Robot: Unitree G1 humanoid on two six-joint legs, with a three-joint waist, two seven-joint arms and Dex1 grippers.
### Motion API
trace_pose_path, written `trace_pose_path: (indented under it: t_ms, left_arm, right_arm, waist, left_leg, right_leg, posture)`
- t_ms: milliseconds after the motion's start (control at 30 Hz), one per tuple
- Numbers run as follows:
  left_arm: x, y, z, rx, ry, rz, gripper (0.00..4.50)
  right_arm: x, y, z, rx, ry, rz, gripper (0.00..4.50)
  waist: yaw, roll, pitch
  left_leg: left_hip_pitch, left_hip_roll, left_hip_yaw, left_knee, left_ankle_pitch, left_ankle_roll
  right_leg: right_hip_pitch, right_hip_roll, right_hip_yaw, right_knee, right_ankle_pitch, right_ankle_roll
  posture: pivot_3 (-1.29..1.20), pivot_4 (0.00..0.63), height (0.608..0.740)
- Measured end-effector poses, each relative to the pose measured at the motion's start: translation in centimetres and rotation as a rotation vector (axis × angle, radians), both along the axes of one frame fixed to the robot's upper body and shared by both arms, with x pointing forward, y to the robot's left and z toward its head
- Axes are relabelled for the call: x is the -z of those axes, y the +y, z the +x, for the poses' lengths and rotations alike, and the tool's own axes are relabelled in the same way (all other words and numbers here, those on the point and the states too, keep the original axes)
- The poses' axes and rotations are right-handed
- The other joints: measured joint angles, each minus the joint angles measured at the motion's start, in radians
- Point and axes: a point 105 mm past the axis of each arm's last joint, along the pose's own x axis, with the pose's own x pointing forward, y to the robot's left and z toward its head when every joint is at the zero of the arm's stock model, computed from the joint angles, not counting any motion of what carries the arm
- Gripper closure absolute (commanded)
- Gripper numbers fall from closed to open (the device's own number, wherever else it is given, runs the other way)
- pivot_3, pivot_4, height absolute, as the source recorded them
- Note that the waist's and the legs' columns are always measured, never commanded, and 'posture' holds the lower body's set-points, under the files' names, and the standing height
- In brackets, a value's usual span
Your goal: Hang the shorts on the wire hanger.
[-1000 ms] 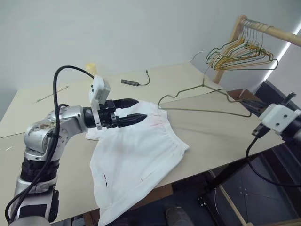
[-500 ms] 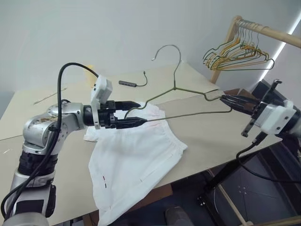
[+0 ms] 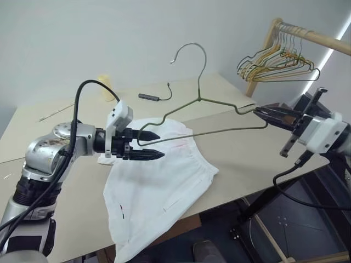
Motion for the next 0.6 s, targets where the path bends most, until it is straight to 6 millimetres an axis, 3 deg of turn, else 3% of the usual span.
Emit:
trace_pose_path:
  t_ms: [267, 533, 600]
  left_arm:
    - [0.10, -0.15, -0.21, 0.023, 0.010, -0.003, 4.42]
    - [0.18, -0.14, -0.30, 0.028, 0.022, -0.003, 4.47]
    - [0.20, -0.13, -0.29, 0.027, 0.024, -0.002, 4.50]
  right_arm:
    - [0.14, 0.17, -0.13, -0.015, 0.009, -0.024, 4.50]
    - [0.25, 0.20, -0.15, -0.023, 0.018, -0.041, 4.50]
    - [0.39, 0.14, -0.07, -0.020, 0.036, -0.046, 3.90]
  waist:
    - [0.001, 0.000, 0.000]
    - [0.001, 0.000, 0.000]
    - [0.001, 0.000, 0.000]
  left_leg:
    - [0.000, 0.000, 0.000, 0.000, 0.000, 0.000]
    - [0.000, 0.000, 0.000, 0.000, 0.000, 0.000]
    - [0.000, 0.000, 0.000, 0.000, 0.000, 0.000]
  right_leg:
    - [0.000, 0.000, 0.000, 0.000, 0.000, 0.000]
    - [0.000, 0.000, 0.000, 0.000, 0.000, 0.000]
    - [0.000, 0.000, 0.000, 0.000, 0.000, 0.000]
  posture:
    - [-0.27, 0.000, 0.740]
    - [-0.27, 0.000, 0.740]
    - [-0.27, 0.000, 0.740]
